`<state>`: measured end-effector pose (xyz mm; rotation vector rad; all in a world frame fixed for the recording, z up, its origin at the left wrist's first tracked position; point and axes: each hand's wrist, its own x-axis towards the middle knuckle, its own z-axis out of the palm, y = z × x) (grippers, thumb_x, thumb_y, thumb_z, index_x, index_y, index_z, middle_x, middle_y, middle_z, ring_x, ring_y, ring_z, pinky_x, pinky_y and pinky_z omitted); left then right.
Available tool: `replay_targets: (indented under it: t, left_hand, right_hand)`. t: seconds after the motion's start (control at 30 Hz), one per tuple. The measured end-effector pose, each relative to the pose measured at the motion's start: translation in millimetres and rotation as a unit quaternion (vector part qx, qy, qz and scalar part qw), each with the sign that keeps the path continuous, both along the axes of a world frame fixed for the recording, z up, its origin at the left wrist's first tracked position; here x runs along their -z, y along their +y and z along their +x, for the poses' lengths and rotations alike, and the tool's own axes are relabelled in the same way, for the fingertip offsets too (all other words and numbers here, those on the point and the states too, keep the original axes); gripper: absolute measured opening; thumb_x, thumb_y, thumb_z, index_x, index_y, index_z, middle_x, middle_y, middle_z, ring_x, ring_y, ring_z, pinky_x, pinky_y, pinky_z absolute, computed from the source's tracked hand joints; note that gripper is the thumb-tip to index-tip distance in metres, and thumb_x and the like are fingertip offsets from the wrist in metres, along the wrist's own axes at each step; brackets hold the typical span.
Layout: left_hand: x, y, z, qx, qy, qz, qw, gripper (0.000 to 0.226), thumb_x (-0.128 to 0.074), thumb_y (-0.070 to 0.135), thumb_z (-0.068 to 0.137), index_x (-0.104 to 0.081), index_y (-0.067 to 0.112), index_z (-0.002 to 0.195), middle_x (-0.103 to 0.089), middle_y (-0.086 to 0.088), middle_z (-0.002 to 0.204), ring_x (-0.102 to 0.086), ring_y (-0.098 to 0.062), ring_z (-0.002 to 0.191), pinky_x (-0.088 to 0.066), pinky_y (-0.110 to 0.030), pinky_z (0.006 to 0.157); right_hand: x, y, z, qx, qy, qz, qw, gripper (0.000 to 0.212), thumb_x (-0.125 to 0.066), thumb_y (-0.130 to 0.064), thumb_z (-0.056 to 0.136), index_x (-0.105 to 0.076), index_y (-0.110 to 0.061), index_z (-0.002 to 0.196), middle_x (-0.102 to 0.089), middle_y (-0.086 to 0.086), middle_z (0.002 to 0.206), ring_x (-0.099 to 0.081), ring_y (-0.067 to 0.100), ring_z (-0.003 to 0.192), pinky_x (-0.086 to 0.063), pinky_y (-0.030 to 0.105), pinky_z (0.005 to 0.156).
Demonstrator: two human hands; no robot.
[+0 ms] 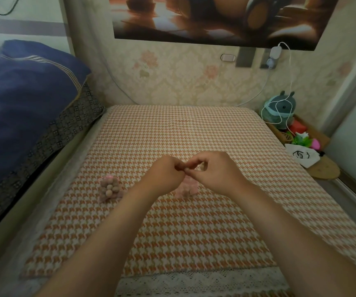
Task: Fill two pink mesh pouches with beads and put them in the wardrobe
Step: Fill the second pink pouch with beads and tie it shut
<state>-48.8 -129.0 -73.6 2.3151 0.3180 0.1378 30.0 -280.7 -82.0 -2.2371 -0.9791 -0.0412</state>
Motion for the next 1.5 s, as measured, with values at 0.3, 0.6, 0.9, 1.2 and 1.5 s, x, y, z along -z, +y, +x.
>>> replay_targets:
  t: [0.3, 0.6, 0.9, 1.2, 1.5]
  left_hand:
    - [3, 3, 1, -0.024, -0.010, 0.010, 1.000, 0.024, -0.055, 0.012, 0.094, -0.075, 0.020, 0.104, -0.069, 0.008, 0.111, -0.057, -0.001, 0.073, -0.040, -0.014, 0.059]
    - [12, 3, 8, -0.012, -0.023, 0.014, 1.000, 0.020, -0.066, 0.023, 0.091, -0.072, 0.022, 0.109, -0.066, 0.013, 0.113, -0.054, 0.003, 0.067, -0.038, -0.011, 0.053]
    - [15, 8, 11, 0.020, -0.028, 0.036, 0.999, 0.027, -0.062, 0.018, 0.093, -0.070, 0.021, 0.118, -0.065, 0.010, 0.120, -0.058, -0.001, 0.088, -0.041, -0.010, 0.060]
    - [17, 11, 9, 0.027, -0.035, 0.034, 0.998, 0.026, -0.060, 0.022, 0.095, -0.068, 0.022, 0.119, -0.064, 0.013, 0.114, -0.054, 0.005, 0.080, -0.038, -0.010, 0.059]
    - [15, 6, 10, 0.020, -0.031, 0.024, 0.999, 0.029, -0.055, 0.025, 0.097, -0.065, 0.024, 0.124, -0.067, 0.008, 0.117, -0.059, -0.007, 0.096, -0.041, -0.017, 0.069]
  right_hand:
    - [4, -2, 21, 0.053, -0.020, 0.010, 0.998, 0.010, -0.070, -0.030, 0.094, -0.077, -0.032, 0.102, -0.065, -0.017, 0.103, -0.053, -0.009, 0.073, -0.041, 0.017, 0.071]
    - [38, -13, 45, 0.113, 0.021, -0.113, 0.987, 0.018, -0.066, -0.031, 0.098, -0.073, -0.032, 0.114, -0.070, -0.012, 0.117, -0.065, 0.011, 0.102, -0.046, 0.027, 0.075]
    - [53, -4, 47, 0.107, -0.016, -0.173, 0.979, 0.018, -0.063, -0.025, 0.097, -0.073, -0.031, 0.112, -0.073, -0.010, 0.113, -0.067, 0.014, 0.099, -0.044, 0.027, 0.071]
    - [33, -3, 39, 0.118, 0.054, -0.021, 0.991, 0.013, -0.072, -0.027, 0.093, -0.073, -0.029, 0.106, -0.070, -0.016, 0.100, -0.066, 0.006, 0.095, -0.052, 0.027, 0.081]
    - [-3, 2, 2, 0.019, 0.040, 0.038, 0.998, 0.009, -0.080, -0.033, 0.087, -0.079, -0.034, 0.096, -0.073, -0.024, 0.089, -0.056, -0.017, 0.063, -0.038, 0.012, 0.062]
